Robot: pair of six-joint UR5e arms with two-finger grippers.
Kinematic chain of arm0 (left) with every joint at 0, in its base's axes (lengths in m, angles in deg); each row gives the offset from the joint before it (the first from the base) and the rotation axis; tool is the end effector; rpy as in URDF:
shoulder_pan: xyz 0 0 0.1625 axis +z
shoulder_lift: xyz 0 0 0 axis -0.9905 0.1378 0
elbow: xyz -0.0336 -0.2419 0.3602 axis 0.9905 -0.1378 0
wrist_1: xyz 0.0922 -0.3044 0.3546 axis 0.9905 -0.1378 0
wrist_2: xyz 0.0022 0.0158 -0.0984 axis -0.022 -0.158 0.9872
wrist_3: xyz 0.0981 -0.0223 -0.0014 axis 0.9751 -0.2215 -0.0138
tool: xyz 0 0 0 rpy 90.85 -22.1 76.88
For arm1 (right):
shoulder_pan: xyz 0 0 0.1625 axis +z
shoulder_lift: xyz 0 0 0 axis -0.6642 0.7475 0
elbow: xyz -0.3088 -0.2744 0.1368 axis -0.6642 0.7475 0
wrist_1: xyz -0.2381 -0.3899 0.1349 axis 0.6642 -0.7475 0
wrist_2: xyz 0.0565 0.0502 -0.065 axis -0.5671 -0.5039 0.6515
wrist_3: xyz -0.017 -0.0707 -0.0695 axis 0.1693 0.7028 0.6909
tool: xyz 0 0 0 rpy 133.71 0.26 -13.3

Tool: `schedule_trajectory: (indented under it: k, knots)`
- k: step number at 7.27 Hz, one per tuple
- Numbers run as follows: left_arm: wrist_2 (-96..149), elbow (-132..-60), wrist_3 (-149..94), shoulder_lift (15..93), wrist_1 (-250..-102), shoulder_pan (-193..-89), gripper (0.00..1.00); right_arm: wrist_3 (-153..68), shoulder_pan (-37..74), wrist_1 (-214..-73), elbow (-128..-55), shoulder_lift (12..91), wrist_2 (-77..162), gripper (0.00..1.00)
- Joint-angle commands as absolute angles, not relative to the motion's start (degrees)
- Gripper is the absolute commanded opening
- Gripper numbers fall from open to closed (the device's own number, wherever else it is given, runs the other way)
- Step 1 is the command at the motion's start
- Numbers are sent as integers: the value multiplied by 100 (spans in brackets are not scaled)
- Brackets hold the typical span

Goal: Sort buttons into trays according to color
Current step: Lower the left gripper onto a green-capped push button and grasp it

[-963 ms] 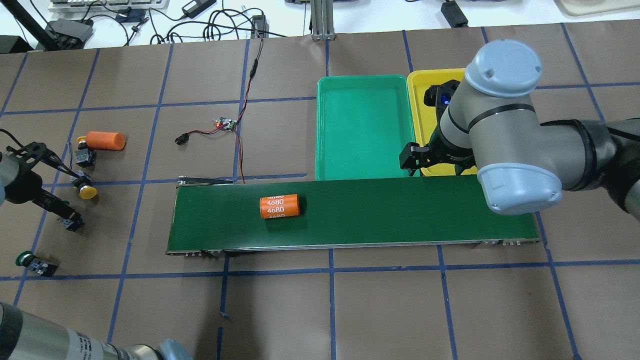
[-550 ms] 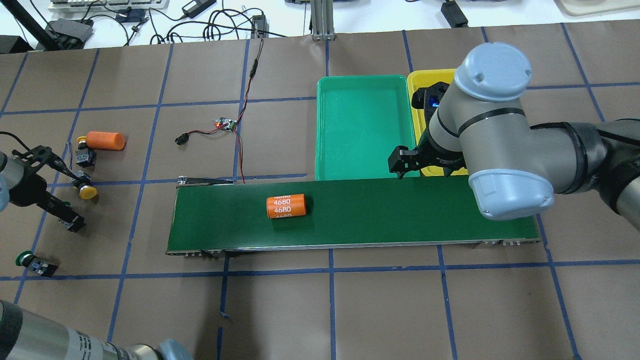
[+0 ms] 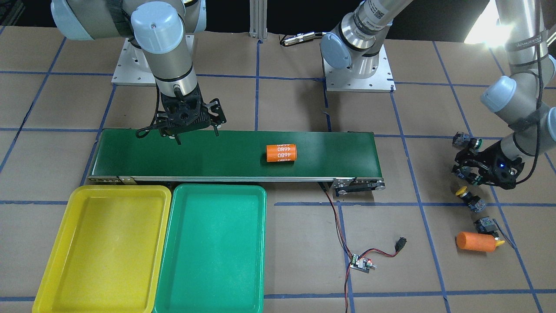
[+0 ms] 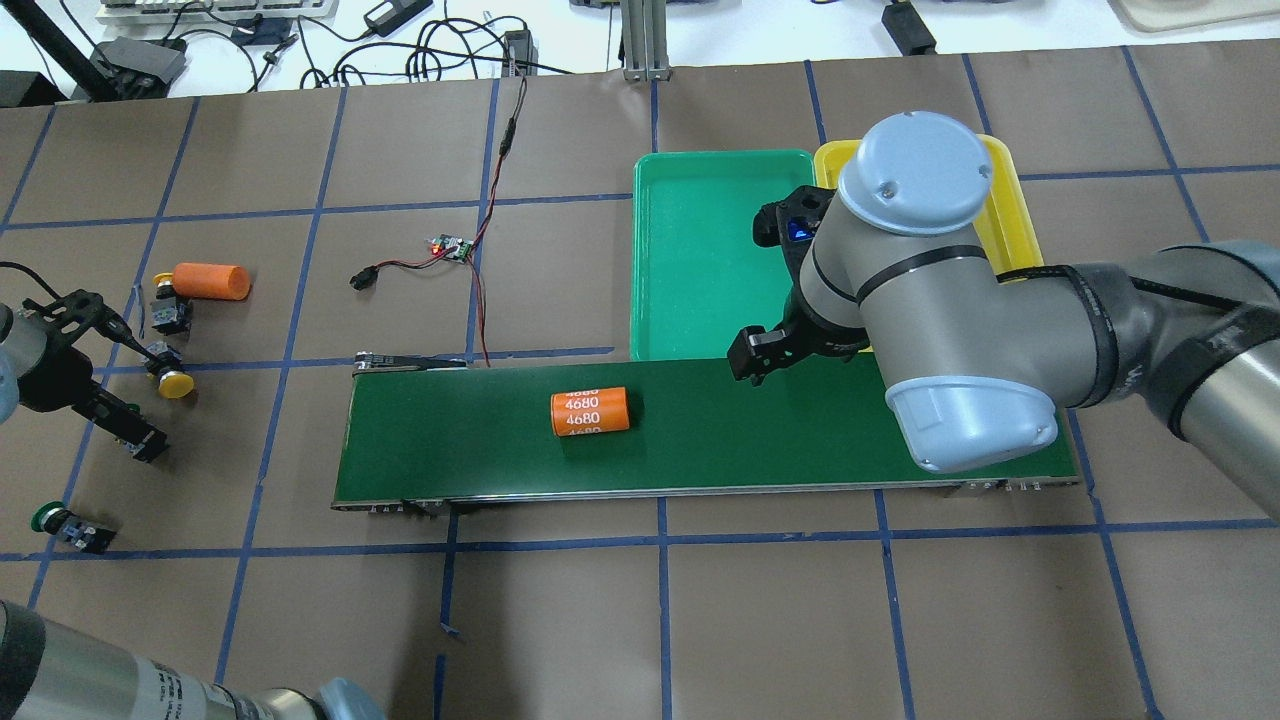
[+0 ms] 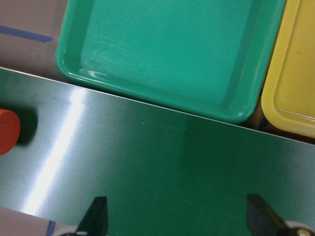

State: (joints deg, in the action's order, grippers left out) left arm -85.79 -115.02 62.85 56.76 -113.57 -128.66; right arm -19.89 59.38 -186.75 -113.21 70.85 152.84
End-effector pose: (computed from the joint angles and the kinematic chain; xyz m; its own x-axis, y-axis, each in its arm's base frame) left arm 0.3112 -0.5209 0.1439 -0.8408 0.5318 0.1010 0.5375 0.8424 0.0387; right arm 0.2364 -0.4921 0.3116 -0.9537 -0.2984 -0.0385 -0.2939 0.9513 -0.0927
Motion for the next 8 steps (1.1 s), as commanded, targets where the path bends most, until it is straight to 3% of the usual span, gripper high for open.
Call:
schedule_trajectory:
  k: [1, 4, 8]
  knots:
    - [-8602, -11445, 6203, 5568, -11372, -12884, 5, -1061, 5972, -18674, -11336, 7088, 15280, 100]
    - [-8523, -11436, 4836, 4919, -12028, -13259, 4, 657, 5972, -18683, -11353, 7062, 15289, 100]
    - [-8086, -11514, 1842, 4180, -12829, -14744, 4, 2974, 5814, -18674, -11336, 7044, 15394, 100]
